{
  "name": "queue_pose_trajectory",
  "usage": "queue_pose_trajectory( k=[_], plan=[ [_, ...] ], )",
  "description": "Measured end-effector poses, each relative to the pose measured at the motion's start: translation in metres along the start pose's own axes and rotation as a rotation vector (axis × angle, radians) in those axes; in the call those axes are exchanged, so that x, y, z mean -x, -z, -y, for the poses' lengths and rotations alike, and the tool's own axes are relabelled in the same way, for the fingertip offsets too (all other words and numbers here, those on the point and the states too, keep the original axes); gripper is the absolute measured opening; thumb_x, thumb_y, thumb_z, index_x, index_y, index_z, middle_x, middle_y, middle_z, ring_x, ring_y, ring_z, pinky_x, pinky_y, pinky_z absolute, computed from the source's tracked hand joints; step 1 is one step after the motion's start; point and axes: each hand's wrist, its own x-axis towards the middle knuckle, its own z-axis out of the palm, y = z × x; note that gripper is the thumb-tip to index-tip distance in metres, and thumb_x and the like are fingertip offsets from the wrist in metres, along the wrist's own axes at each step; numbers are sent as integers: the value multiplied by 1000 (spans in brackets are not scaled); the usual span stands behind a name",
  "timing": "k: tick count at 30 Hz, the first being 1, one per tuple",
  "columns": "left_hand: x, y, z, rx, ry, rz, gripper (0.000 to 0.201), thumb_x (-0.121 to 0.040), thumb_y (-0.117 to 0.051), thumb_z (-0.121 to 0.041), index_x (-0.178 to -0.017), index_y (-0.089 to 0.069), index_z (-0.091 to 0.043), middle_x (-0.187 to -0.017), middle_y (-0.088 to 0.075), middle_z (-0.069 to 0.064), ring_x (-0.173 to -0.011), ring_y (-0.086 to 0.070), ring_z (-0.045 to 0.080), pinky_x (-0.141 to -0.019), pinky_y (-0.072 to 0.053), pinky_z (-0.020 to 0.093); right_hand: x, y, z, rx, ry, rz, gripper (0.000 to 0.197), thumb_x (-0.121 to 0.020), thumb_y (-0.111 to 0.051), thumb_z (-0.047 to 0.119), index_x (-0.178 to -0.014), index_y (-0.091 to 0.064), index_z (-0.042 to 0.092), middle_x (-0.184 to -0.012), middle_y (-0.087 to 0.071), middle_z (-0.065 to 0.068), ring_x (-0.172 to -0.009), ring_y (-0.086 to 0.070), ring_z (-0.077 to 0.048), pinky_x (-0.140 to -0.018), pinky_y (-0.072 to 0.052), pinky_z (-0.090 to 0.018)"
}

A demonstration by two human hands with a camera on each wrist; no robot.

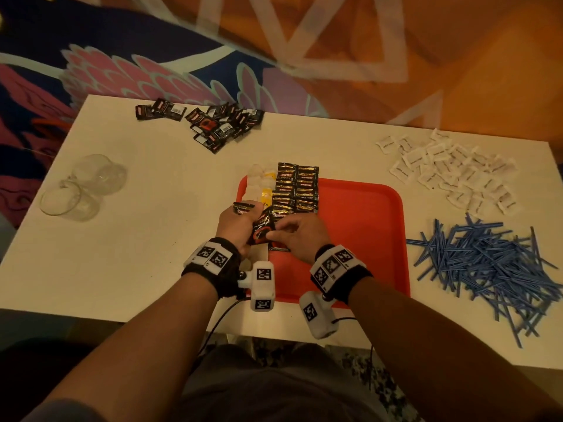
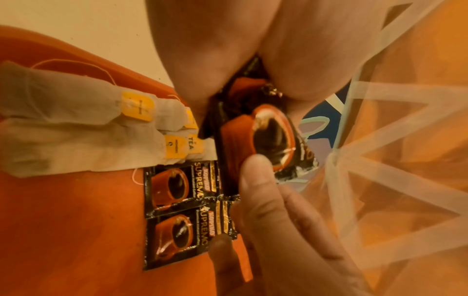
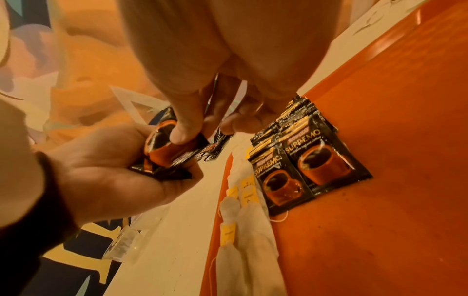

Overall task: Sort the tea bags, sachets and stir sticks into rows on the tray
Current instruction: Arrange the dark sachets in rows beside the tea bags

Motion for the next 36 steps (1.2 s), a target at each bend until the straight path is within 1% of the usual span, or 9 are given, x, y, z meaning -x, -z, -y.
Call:
queue_pose_trajectory(
  k=[3, 6, 9, 12, 16, 22, 27, 33, 36],
  plan=[
    [-2, 3, 7, -160, -134, -52, 6, -91, -70, -21, -85, -68, -21, -90, -73, 5, -90, -71, 27, -89, -57, 48, 2, -2, -9, 46, -59, 13, 19, -77, -82, 20, -94, -76, 14, -86, -69, 6, -70, -58, 3, -59, -40, -5],
    [-1, 8, 15, -323, -227, -98, 19, -96, -61, -33, -77, -58, -28, -79, -66, -4, -81, -65, 21, -81, -54, 38, 4, -2, -23, 154, -134, 23, 23, -82, -77, 25, -102, -74, 15, -92, -67, 9, -74, -54, 5, -59, -35, -7],
    [-8, 19, 26, -278, -125, -152, 15, -89, -58, -34, -82, -61, -22, -74, -68, 9, -74, -66, 31, -79, -58, 50, 4, -1, -35, 192, -237, 3, 22, -85, -74, 25, -105, -72, 16, -96, -66, 7, -82, -55, -2, -60, -35, -9],
    [-27, 35, 44, -228, -31, -177, 22, -74, -62, -38, -87, -63, -20, -90, -71, 19, -92, -68, 43, -88, -55, 59, 0, -3, -42, 210, -300, -1, 22, -86, -73, 25, -106, -72, 16, -105, -69, 3, -90, -57, -6, -77, -45, -17],
    [-11, 39, 33, -255, -38, -202, 4, -93, -60, -21, -90, -62, -20, -102, -69, 14, -97, -67, 34, -92, -55, 51, -5, -8, -51, 216, -350, -31, 21, -85, -74, 24, -103, -72, 16, -107, -69, 3, -95, -58, -7, -93, -49, -26],
    [-12, 52, 40, -255, -52, -221, 10, -93, -60, -17, -85, -62, -23, -101, -70, 11, -98, -67, 31, -95, -53, 50, -10, -17, -56, 291, -375, -51, 17, -85, -74, 28, -96, -73, 16, -91, -58, 9, -89, -52, -6, -81, -41, -21],
    [-14, 56, 43, -269, -52, -212, 9, -93, -62, -18, -87, -63, -25, -102, -70, 10, -97, -68, 30, -93, -55, 50, -14, -23, -60, 334, -381, -64, 15, -84, -74, 33, -82, -70, 19, -114, -68, 4, -113, -60, -15, -100, -46, -32],
    [-15, 54, 44, -289, -76, -193, 9, -91, -68, -20, -87, -64, -26, -100, -70, 8, -95, -68, 29, -91, -56, 51, -15, -21, -61, 276, -387, -87, 13, -83, -75, 30, -79, -69, 20, -94, -65, 7, -98, -62, -13, -86, -52, -28],
    [-16, 52, 45, -285, -80, -177, 6, -91, -69, -19, -91, -65, -23, -97, -70, 5, -94, -68, 26, -91, -57, 47, -14, -18, -62, 271, -384, -94, 12, -83, -75, 32, -85, -71, 21, -97, -65, 8, -92, -57, -8, -78, -48, -23]
  ],
)
